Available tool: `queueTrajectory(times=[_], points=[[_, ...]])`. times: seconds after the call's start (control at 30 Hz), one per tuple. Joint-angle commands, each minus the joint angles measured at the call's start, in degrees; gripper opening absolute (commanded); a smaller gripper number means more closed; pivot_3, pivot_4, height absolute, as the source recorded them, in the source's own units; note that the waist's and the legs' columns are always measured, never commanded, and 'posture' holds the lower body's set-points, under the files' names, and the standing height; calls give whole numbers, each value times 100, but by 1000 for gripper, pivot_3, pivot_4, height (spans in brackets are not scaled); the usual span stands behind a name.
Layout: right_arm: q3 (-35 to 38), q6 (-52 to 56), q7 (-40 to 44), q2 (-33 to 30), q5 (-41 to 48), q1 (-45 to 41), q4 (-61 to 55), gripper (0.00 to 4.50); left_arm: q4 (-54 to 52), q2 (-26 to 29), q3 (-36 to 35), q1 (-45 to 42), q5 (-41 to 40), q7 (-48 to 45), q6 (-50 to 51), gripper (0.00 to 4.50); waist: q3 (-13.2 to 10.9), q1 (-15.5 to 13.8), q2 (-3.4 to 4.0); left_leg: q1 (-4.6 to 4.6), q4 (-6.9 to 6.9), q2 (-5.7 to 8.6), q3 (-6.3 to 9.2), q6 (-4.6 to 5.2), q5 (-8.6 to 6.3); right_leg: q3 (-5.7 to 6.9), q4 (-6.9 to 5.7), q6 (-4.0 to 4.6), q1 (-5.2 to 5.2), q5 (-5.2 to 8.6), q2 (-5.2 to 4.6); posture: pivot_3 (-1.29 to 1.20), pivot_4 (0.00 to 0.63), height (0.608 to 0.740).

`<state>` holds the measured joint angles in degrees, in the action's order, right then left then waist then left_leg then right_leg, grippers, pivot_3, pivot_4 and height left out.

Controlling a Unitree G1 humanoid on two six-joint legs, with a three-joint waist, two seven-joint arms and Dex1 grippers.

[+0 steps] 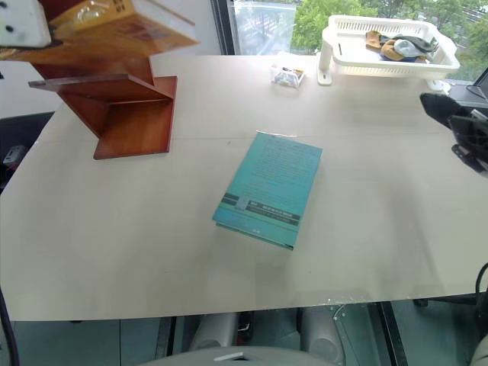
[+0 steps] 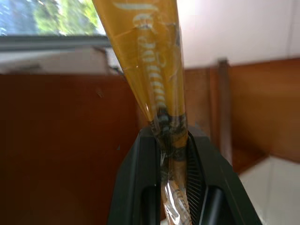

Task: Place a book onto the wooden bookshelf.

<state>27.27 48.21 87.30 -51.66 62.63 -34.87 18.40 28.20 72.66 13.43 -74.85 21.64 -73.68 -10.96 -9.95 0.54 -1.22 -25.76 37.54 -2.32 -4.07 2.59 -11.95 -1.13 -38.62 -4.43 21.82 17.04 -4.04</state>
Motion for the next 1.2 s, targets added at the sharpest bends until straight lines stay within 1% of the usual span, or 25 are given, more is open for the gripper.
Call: queueTrajectory(times=[0.03,0.23,0.37,0.53,0.57,0.6,0.73,0.77,0.8,0.9,1.03,1.13,1.2], points=[[40,17,184,-6,60,-192,-104,4500,284,203,-20,-236,367,110,-300,223,0,-2,0,-1,0,0,1,0,0,1,0,0,1,0,0,0,150,740],[-11,2,190,43,15,-338,-34,4500,543,134,11,-290,588,-23,-445,223,0,6,-1,-22,2,-1,-8,0,0,-9,-16,0,33,0,-1,0,150,740],[-70,-82,184,81,-74,-387,-15,4500,634,149,79,-305,824,-7,-449,223,0,12,-1,-22,3,-1,-10,0,0,-11,-19,0,34,0,-1,0,150,740],[-148,-102,187,131,-157,-366,-62,4500,604,149,73,-214,730,-312,-401,223,0,32,0,-21,4,-3,-11,0,0,-14,-23,0,37,0,0,0,150,740],[-155,-103,185,136,-167,-370,-63,4500,580,164,73,-173,735,-351,-380,1242,0,33,0,-20,4,-3,-11,0,0,-16,-23,0,37,0,0,0,150,740],[-160,-101,183,140,-171,-369,-71,4500,558,183,76,-140,758,-380,-347,1576,0,32,0,-20,4,-3,-11,0,0,-17,-23,0,38,0,0,0,150,740],[-190,-105,172,146,-183,-383,-71,4500,610,82,40,-234,898,-89,-334,3320,0,23,0,-21,6,-4,-14,0,1,-16,-24,0,39,0,0,0,150,740],[-200,-112,169,149,-188,-394,-61,4500,628,62,35,-251,918,-85,-256,3919,0,18,0,-21,6,-3,-14,0,0,-17,-24,0,39,0,0,0,150,740],[-212,-123,164,156,-196,-406,-51,4500,637,88,55,-241,955,-144,-219,4243,0,14,0,-21,7,-3,-13,0,0,-17,-25,0,39,0,0,0,150,740],[-228,-148,147,186,-213,-424,-47,4500,643,192,76,-191,1038,-240,-171,4243,0,17,0,-22,9,-3,-15,0,0,-16,-26,0,39,0,0,0,150,740],[-218,-163,127,227,-216,-413,-69,4500,604,263,-31,-213,1087,-87,-141,4243,0,18,0,-22,9,-3,-14,0,0,-16,-26,0,39,0,0,0,150,740],[-206,-178,113,254,-219,-381,-87,4500,549,286,-183,-251,931,-84,-48,4243,0,18,0,-22,9,-3,-14,0,0,-16,-27,0,39,0,0,0,150,740],[-186,-190,95,277,-214,-357,-96,4500,486,285,-464,-343,625,-174,337,4243,0,19,-1,-22,11,-4,-12,0,0,-16,-27,0,39,0,0,0,150,740]])
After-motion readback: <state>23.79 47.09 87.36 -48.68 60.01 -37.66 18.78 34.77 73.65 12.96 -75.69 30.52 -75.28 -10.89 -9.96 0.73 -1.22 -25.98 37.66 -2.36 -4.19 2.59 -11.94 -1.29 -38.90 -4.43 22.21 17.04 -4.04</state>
